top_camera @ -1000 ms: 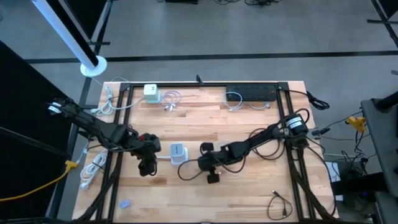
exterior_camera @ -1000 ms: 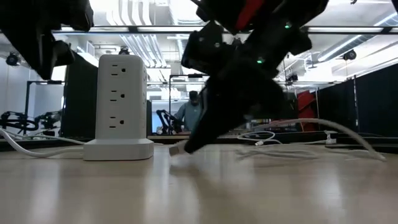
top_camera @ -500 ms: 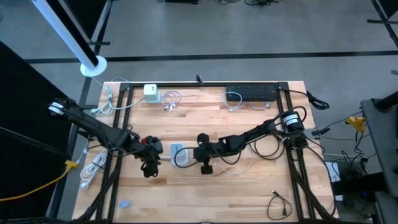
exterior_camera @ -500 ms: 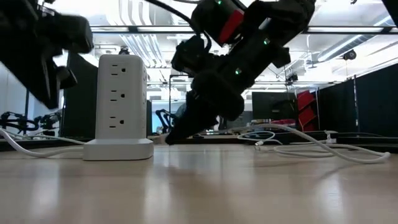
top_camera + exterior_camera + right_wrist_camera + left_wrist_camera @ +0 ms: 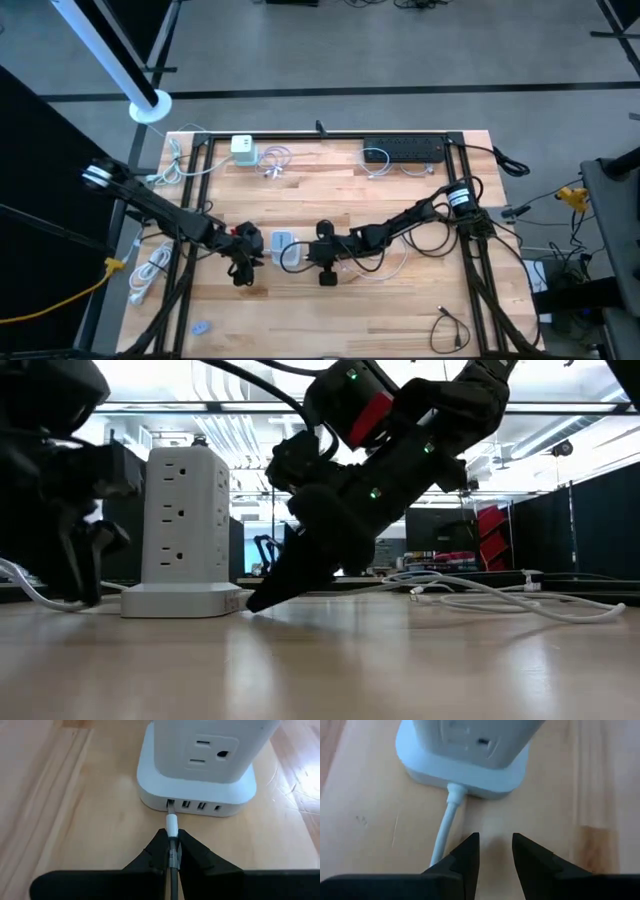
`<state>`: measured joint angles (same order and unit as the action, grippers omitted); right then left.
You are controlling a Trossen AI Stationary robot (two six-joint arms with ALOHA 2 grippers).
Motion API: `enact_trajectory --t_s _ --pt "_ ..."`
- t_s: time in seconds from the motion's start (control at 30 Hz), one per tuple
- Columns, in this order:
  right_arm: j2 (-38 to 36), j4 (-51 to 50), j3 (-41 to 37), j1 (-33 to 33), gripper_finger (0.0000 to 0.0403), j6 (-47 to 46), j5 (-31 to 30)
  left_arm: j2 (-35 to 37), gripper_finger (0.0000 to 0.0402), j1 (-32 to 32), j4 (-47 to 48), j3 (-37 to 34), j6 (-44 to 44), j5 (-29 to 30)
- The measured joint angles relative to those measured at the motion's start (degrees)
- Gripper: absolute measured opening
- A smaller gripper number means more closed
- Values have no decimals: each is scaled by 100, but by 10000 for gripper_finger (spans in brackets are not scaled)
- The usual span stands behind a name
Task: Insert USB
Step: Insert the bottom white charger cable into the bottom white outlet extension
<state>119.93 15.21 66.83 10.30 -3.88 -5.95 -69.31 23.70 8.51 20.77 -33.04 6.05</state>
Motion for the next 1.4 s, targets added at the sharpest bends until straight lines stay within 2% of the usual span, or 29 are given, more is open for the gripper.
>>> enact_trajectory --t_s 0.33,0.6,0.87,1.1,1.2,1.27,1.4 --pt "8 221 8 36 12 -367 -67 -471 102 0 -651 -20 30 159" --pt "142 390 8 32 12 -304 -156 -759 91 0 -1211 -32 485 297" --pt "384 953 -9 37 12 -660 -203 -783 75 0 -1236 -35 494 318" --pt "305 773 4 32 12 -388 -160 -742 65 0 -1165 -24 275 319" --pt "144 480 19 73 14 -269 -99 -628 65 -2 -735 104 -17 228" --pt "-6 266 19 111 38 -258 -62 -534 65 -2 -297 223 -102 175" --pt "-320 -215 35 139 117 -356 5 -374 64 -2 480 513 -102 160"
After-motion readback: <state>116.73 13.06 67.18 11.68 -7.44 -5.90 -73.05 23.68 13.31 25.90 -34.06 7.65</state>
